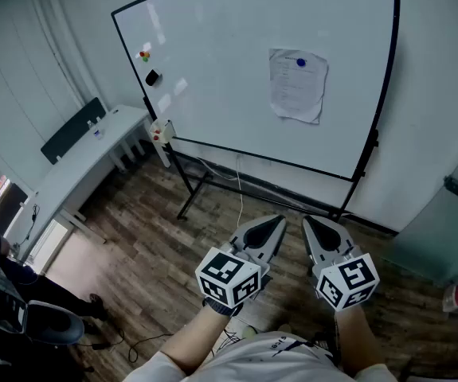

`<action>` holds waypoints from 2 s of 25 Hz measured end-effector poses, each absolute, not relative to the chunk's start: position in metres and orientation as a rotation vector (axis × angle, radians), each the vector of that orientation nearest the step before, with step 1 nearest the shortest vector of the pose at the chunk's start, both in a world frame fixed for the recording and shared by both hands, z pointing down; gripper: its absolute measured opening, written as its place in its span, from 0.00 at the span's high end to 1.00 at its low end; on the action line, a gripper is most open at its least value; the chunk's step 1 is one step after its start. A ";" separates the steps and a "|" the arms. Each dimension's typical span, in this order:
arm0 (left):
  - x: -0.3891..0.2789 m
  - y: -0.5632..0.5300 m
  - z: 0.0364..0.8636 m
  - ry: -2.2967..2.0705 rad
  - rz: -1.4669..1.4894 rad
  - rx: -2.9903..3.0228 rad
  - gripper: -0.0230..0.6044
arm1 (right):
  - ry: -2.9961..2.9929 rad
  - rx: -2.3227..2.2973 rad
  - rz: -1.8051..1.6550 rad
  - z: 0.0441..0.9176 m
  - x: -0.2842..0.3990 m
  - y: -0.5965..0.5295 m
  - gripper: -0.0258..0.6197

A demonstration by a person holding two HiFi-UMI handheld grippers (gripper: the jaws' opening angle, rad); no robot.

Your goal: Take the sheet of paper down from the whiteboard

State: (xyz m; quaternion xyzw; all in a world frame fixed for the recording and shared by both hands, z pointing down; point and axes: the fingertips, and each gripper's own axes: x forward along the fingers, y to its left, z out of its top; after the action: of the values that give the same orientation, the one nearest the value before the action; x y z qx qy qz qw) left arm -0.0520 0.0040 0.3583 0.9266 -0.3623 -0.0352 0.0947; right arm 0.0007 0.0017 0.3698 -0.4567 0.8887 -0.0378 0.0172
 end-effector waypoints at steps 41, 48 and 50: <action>0.012 -0.069 0.369 -1.212 -0.061 2.757 0.94 | 2.654 -1.426 -0.163 0.372 0.093 -0.058 0.94; 0.006 -0.139 0.373 -1.155 -0.099 2.775 0.94 | 2.658 -1.482 -0.125 0.372 0.083 -0.123 0.94; 0.003 -0.165 0.371 -1.136 -0.105 2.787 0.94 | 2.654 -1.507 -0.118 0.370 0.079 -0.147 0.94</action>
State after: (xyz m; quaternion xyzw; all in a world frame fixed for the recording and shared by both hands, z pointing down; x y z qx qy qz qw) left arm 0.0030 -0.1646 0.3715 0.9235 -0.3765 -0.0347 0.0650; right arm 0.0793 -0.1467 0.3704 -0.4929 0.8681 -0.0388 0.0436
